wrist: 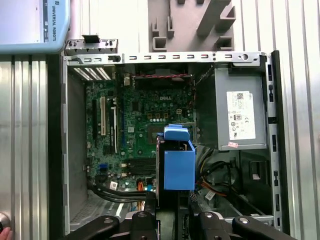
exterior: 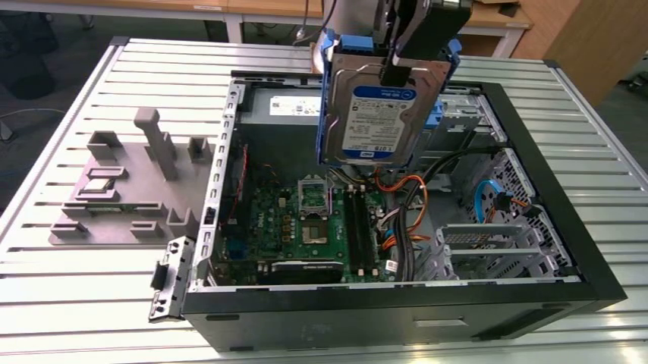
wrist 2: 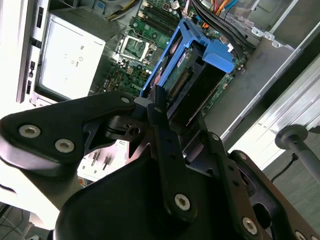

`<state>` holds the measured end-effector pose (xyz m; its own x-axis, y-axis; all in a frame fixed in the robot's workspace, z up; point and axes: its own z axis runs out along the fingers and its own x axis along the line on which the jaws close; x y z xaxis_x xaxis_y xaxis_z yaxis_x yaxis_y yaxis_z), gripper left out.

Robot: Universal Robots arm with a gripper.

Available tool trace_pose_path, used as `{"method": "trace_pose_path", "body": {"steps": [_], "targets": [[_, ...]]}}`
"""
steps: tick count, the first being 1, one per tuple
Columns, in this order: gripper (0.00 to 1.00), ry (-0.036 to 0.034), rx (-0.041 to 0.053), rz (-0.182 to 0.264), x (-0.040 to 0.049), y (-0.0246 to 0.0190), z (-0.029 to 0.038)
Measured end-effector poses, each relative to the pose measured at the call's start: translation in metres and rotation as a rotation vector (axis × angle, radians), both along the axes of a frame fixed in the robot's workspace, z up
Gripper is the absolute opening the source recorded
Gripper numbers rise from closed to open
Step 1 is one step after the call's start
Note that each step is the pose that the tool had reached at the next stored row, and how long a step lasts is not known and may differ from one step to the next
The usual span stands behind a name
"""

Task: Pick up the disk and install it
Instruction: 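Pick up the disk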

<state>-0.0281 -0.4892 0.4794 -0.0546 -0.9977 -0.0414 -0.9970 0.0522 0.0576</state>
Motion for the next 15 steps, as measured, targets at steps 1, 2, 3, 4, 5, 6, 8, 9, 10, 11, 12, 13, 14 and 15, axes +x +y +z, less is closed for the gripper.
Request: {"method": "trace_pose_path", "body": {"steps": [1, 2, 3, 4, 5, 6, 8, 9, 10, 11, 12, 13, 14, 15], "targets": [[0.35, 0.0000, 0.0000, 0.000, 0.0000, -0.0015, 0.0000], [0.35, 0.0000, 0.0000, 0.000, 0.0000, -0.0029, 0.0000], [0.35, 0.0000, 0.0000, 0.000, 0.0000, -0.0040, 0.0000], [0.35, 0.0000, 0.0000, 0.000, -0.0001, -0.0045, 0.0000], [0.35, 0.0000, 0.0000, 0.000, -0.0001, -0.0046, 0.0000], [0.35, 0.0000, 0.0001, 0.000, 0.0000, -0.0046, -0.0001], [0.35, 0.0000, 0.0000, 0.000, 0.0000, -0.0047, 0.0000], [0.35, 0.0000, -0.0001, 0.000, 0.0000, -0.0047, 0.0000], [0.35, 0.0000, -0.0001, 0.000, 0.0000, -0.0047, 0.0000], [0.35, 0.0000, 0.0000, 0.000, 0.0000, -0.0047, 0.0000], [0.35, 0.0000, 0.0001, 0.000, 0.0000, -0.0050, 0.0000], [0.35, 0.0000, 0.0000, 0.000, 0.0000, -0.0057, 0.0000], [0.35, 0.0001, 0.0000, 0.000, 0.0000, -0.0063, 0.0000], [0.35, 0.0001, -0.0001, 0.000, 0.0001, -0.0072, 0.0000]]}}
